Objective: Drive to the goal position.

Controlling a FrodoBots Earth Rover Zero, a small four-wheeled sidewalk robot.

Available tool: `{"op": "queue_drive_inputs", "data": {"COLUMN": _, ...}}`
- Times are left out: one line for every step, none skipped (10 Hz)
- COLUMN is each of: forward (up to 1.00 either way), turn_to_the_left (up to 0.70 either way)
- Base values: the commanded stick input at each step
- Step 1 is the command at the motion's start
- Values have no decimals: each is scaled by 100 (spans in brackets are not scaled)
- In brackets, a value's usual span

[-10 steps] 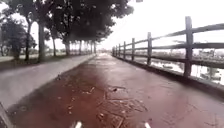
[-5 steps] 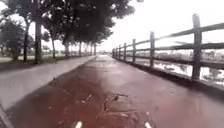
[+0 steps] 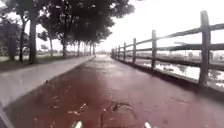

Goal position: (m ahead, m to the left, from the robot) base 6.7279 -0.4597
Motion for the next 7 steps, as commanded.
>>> {"op": "queue_drive_inputs", "data": {"forward": 50, "turn_to_the_left": 0}}
{"op": "queue_drive_inputs", "data": {"forward": 50, "turn_to_the_left": 0}}
{"op": "queue_drive_inputs", "data": {"forward": 50, "turn_to_the_left": 0}}
{"op": "queue_drive_inputs", "data": {"forward": 50, "turn_to_the_left": 0}}
{"op": "queue_drive_inputs", "data": {"forward": 50, "turn_to_the_left": 0}}
{"op": "queue_drive_inputs", "data": {"forward": 50, "turn_to_the_left": 50}}
{"op": "queue_drive_inputs", "data": {"forward": 50, "turn_to_the_left": 50}}
